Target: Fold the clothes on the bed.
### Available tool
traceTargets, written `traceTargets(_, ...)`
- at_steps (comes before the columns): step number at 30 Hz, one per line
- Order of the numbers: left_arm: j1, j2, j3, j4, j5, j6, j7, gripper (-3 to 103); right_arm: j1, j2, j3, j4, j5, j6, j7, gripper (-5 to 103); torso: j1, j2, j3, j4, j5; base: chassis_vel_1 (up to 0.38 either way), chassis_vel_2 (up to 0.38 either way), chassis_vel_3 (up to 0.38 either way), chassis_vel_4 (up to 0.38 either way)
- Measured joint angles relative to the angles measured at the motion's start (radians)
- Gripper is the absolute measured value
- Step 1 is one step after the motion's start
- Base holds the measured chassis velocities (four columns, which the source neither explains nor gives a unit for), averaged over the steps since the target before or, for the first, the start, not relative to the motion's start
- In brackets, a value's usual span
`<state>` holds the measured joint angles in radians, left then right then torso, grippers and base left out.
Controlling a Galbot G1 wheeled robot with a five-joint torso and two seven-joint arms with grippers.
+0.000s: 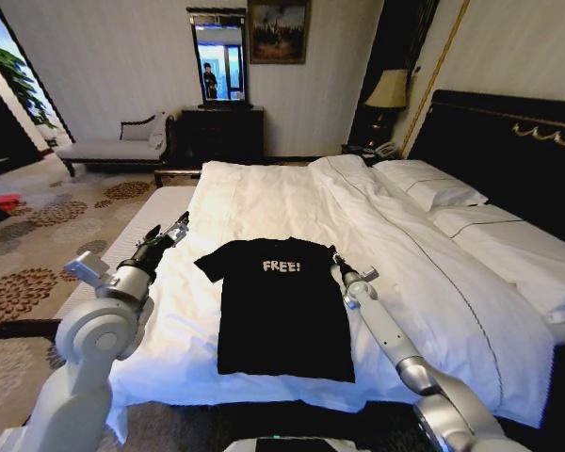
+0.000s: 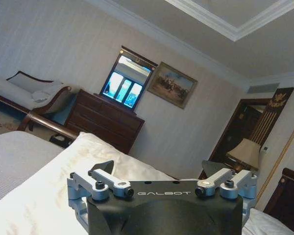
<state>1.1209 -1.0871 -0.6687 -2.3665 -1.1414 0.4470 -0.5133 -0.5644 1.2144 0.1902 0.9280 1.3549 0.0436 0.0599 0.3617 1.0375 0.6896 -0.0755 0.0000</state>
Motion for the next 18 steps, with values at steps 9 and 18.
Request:
traceTargets(9,0.002,-0.003,0.002,-0.001,0.005,0.000,0.001,100,0.000,-0.001,-0.005,0.007,-0.027,0.009,-0.003,3,0.000,0.000,0.000,0.0000,0.0000,0.000,0.000,0.000,0.000)
traceTargets(18,0.007,-0.003,-0.001,-0.005,0.006,0.000,0.001,100,0.020,0.000,-0.026,0.036,-0.054,0.028,-0.009,0,0.000,0.000,0.000,-0.0002,0.0000,0.000,0.000,0.000,0.000)
